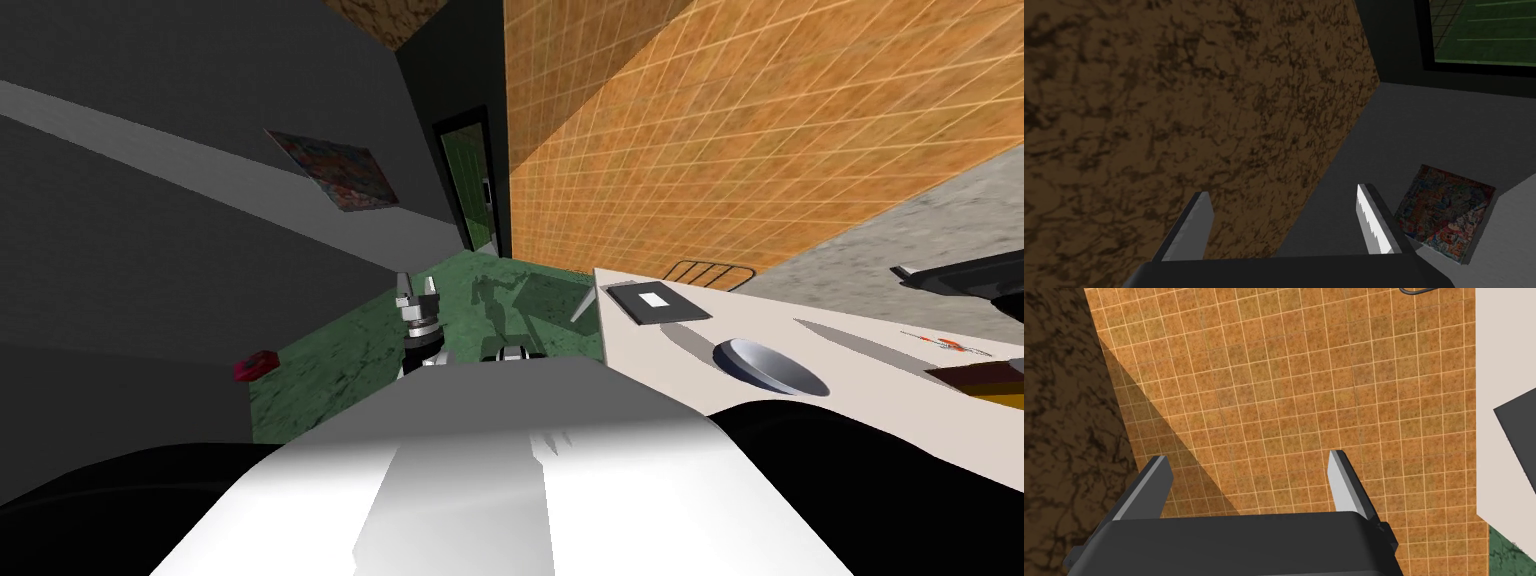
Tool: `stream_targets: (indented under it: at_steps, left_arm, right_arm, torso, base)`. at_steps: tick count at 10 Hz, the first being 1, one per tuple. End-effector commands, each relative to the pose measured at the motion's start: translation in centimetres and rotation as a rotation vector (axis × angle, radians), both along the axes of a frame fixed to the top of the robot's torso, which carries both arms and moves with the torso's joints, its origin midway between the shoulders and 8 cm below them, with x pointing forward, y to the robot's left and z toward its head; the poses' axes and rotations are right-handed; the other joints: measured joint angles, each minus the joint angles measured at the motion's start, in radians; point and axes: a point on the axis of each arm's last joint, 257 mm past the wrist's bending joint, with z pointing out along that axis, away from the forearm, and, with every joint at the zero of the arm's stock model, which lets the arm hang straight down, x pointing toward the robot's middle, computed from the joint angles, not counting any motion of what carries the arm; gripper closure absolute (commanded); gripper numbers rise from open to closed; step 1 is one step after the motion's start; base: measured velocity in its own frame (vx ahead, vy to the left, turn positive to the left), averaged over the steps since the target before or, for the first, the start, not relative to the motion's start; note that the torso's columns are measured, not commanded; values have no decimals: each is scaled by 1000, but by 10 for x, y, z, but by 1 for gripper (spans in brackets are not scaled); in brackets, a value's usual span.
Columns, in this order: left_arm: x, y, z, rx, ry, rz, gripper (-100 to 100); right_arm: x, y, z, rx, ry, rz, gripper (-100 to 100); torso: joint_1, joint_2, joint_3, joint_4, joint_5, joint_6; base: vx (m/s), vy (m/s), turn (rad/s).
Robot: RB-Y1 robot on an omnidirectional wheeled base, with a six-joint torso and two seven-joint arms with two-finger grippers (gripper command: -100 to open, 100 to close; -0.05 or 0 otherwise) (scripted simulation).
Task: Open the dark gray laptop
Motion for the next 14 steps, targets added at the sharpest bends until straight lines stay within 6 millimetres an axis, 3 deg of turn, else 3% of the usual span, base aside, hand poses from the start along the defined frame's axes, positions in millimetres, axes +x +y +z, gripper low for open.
stream_targets:
  at_steps: [1, 2, 4, 5, 6, 7, 8, 9, 11, 12, 13, 14]
  left_arm:
    - [0, 0, 0, 0, 0, 0, 0]
    - [0, 0, 0, 0, 0, 0, 0]
    - [0, 0, 0, 0, 0, 0, 0]
    - [0, 0, 0, 0, 0, 0, 0]
    - [0, 0, 0, 0, 0, 0, 0]
    - [0, 0, 0, 0, 0, 0, 0]
    - [0, 0, 0, 0, 0, 0, 0]
    - [0, 0, 0, 0, 0, 0, 0]
    - [0, 0, 0, 0, 0, 0, 0]
    - [0, 0, 0, 0, 0, 0, 0]
    - [0, 0, 0, 0, 0, 0, 0]
    - [0, 0, 0, 0, 0, 0, 0]
  right_arm:
    - [-30, -16, -9, -10, 14, -63, -100]
    - [-59, -29, -21, 9, -2, -115, -100]
    - [-59, -29, -21, -14, 29, -118, -100]
    - [-86, -40, -36, 2, 25, -167, -100]
    - [-86, -40, -36, -13, 47, -169, -100]
    - [-111, -48, -53, 10, 40, -213, -100]
    - [-111, -48, -53, -7, 65, -215, -100]
    - [-135, -54, -72, 19, 60, -254, -100]
    - [-135, -54, -72, -1, 91, -256, -100]
    - [-156, -58, -92, 22, 96, -290, -100]
    - [-156, -58, -92, 9, 117, -291, -100]
    - [-175, -60, -113, 33, 123, -319, -100]
  torso:
    - [1, 3, 1, 0, 0, -3]
    - [0, 3, 2, 1, 0, -1]
    - [-3, 3, 2, 1, -1, 0]
    - [-2, 0, 0, 0, -1, 0]
    - [-2, 1, 0, 0, -1, -3]
    - [-1, 3, 1, 1, 0, -1]
    - [0, 6, 3, 1, 0, -1]
    - [0, 3, 2, 1, 0, 0]
    - [-3, 1, 1, 0, -1, 0]
    - [-2, -1, -1, -1, 0, 0]
    - [-1, 1, 0, 0, -1, -3]
    - [-1, 2, 1, 0, 0, -1]
  base:
    - [-123, 5, 205]
    - [-151, -4, 361]
    - [-94, -15, 51]
    - [-87, -13, 260]
    - [-128, -11, 208]
    - [-165, 11, 303]
    - [-128, 13, 180]
    - [-139, -2, 295]
    - [-78, -11, 55]
    - [-81, -10, 243]
    - [-92, -4, 207]
    - [-129, -11, 287]
